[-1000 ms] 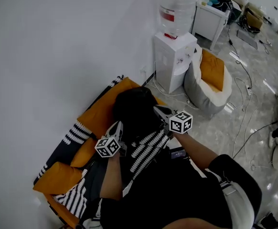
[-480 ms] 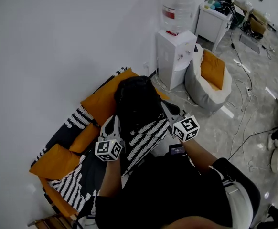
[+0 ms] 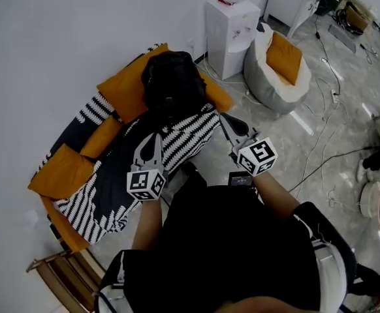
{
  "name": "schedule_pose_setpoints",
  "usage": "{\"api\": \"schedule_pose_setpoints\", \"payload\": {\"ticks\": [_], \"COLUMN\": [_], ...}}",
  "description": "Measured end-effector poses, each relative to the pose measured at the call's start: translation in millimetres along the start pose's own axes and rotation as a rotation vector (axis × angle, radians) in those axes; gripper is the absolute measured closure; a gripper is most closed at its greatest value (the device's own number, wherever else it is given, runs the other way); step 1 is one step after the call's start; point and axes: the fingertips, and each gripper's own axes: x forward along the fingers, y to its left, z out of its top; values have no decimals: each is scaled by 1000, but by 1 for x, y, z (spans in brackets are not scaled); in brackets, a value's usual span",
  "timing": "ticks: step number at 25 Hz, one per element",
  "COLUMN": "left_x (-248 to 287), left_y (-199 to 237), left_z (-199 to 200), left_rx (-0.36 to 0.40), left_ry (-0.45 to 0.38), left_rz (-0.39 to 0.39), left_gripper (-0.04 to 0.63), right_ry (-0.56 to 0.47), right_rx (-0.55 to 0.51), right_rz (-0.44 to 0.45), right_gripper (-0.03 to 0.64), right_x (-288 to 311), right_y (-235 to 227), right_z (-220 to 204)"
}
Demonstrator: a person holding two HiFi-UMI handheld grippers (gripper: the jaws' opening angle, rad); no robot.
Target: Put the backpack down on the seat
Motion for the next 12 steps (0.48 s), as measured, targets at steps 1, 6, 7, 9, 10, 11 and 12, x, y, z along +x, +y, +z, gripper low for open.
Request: {"api": "schedule_pose_setpoints", "payload": {"ticks": [1,6,7,9,10,11,12], "left_x": [-12,-67,-75,-93,-101,-109,-115], "left_y": [-11,-62,-71,-86,-93,-99,-105], "left_z": [-7,-24,-24,-22,-20,-18,-15], "left_rx": [-11,-29,-39,-48,-41,-33,-24], "left_ry": [4,-17,-17,-10,-8,-7,-10], "left_rz": [5,-11,-20,-27,-26,-25,-29], "left_gripper": [580,579,580,580,580,580,580], "right_ry": [4,23,28,38,40,41,39], "right_rx": [7,64,67,68,68,68,70], "right_rz": [-14,-37,-39,-36,-31,-25,-20], "right_gripper": [584,584,584,584,584,584,584], "right_x": [-18,-93,-103,-122,-130,-137,-144], "right_y": [2,16,20,32,38,44,50], "right_z": [-4,-25,-27,-27,-27,-27,-27]}}
